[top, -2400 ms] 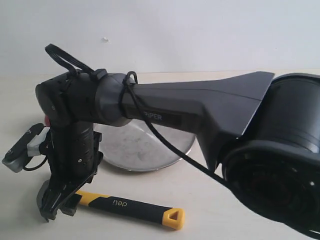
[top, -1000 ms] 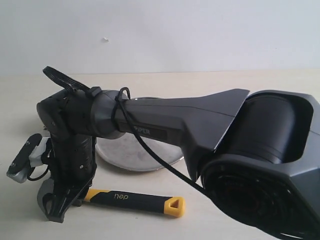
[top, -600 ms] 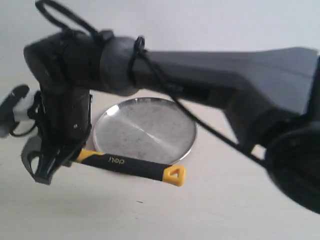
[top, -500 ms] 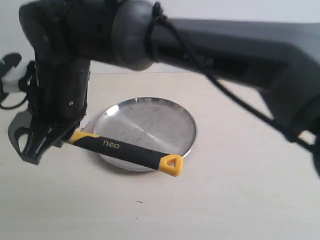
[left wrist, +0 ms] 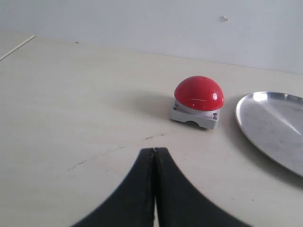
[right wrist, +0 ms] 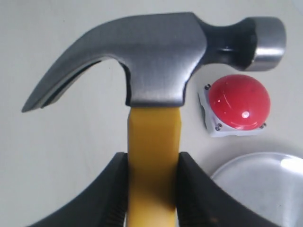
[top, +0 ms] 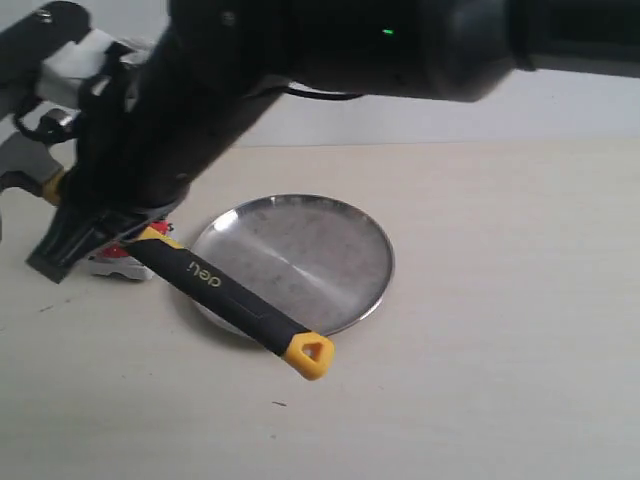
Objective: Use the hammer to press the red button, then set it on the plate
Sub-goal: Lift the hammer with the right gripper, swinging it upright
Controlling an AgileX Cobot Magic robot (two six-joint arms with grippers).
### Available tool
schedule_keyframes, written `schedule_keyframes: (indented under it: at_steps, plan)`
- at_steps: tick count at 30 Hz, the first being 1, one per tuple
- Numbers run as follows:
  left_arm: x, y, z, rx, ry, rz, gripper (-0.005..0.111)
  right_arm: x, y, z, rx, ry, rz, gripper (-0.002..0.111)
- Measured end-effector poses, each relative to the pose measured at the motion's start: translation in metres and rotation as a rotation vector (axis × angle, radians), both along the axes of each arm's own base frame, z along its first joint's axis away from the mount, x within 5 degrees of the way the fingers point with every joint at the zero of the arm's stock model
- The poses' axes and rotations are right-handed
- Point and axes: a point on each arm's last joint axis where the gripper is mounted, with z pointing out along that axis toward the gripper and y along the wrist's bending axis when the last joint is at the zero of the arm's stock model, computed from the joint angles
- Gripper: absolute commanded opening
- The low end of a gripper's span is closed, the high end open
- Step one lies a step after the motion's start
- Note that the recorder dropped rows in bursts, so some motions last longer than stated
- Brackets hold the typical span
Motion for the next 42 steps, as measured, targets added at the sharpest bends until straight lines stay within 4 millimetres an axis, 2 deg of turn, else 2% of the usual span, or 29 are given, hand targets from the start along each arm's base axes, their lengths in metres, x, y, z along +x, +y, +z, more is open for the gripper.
schedule_keyframes:
  at_steps: [7, 10, 13, 18, 21, 24, 28, 31, 42]
  plan:
    - [0.000, 0.000, 0.000, 0.000, 0.000, 0.000, 0.000, 0.012, -0.081, -0.016, 0.194, 0.059, -0.033, 0.000]
    - [0.000, 0.000, 0.000, 0.000, 0.000, 0.000, 0.000, 0.016, -0.110, -0.019, 0.318, 0.046, -0.066, 0.000]
    - [0.000, 0.000, 0.000, 0.000, 0.000, 0.000, 0.000, 0.021, -0.128, -0.024, 0.447, 0.055, -0.070, 0.000]
    - [0.000, 0.000, 0.000, 0.000, 0.000, 0.000, 0.000, 0.020, -0.137, -0.026, 0.512, 0.034, 0.030, 0.000]
    - [0.000, 0.000, 0.000, 0.000, 0.000, 0.000, 0.000, 0.024, -0.143, -0.026, 0.513, 0.014, 0.027, 0.000]
    - [0.000, 0.000, 0.000, 0.000, 0.000, 0.000, 0.000, 0.045, -0.169, -0.026, 0.524, 0.038, -0.119, 0.000]
    - [0.000, 0.000, 0.000, 0.000, 0.000, 0.000, 0.000, 0.054, -0.185, -0.037, 0.518, 0.107, -0.299, 0.000]
    - [0.000, 0.000, 0.000, 0.000, 0.000, 0.000, 0.000, 0.055, -0.190, -0.046, 0.472, 0.102, -0.357, 0.000]
    - [0.000, 0.000, 0.000, 0.000, 0.000, 0.000, 0.000, 0.055, -0.189, -0.046, 0.484, 0.109, -0.343, 0.000]
